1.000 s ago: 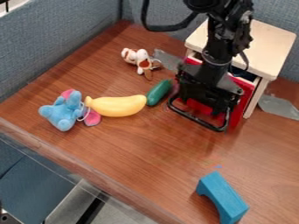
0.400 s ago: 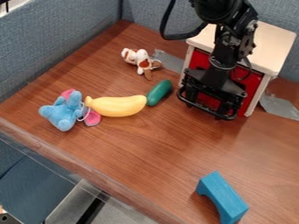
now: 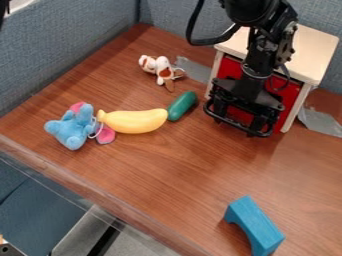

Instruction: Closing drawer

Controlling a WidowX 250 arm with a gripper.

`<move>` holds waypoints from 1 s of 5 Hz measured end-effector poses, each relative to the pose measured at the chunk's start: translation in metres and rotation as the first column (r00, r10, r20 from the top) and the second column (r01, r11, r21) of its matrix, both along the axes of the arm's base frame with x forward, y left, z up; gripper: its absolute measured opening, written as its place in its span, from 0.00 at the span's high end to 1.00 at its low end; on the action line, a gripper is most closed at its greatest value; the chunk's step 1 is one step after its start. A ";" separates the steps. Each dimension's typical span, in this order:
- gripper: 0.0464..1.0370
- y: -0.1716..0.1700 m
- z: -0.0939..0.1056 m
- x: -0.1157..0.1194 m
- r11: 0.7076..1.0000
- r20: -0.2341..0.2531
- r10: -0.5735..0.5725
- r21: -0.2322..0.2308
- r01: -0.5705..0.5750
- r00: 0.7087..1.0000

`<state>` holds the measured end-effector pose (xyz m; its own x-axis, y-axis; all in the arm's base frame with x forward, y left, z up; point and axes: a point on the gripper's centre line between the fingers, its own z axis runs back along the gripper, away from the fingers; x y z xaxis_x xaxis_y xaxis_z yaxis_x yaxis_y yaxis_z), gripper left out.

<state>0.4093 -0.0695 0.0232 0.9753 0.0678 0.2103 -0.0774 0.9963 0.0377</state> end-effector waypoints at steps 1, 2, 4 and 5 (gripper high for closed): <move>0.04 -0.001 0.002 -0.003 1.000 0.010 -0.021 -0.012 0.021 1.000; 0.04 0.003 0.031 -0.009 0.999 0.080 -0.036 -0.028 0.039 0.996; 0.04 0.007 0.064 -0.036 0.997 0.101 -0.032 -0.070 0.039 0.994; 0.04 0.004 0.079 -0.052 0.995 0.036 -0.008 -0.101 0.012 0.999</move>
<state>0.3572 -0.0650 0.1023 0.9682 0.0808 0.2369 -0.0669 0.9956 -0.0664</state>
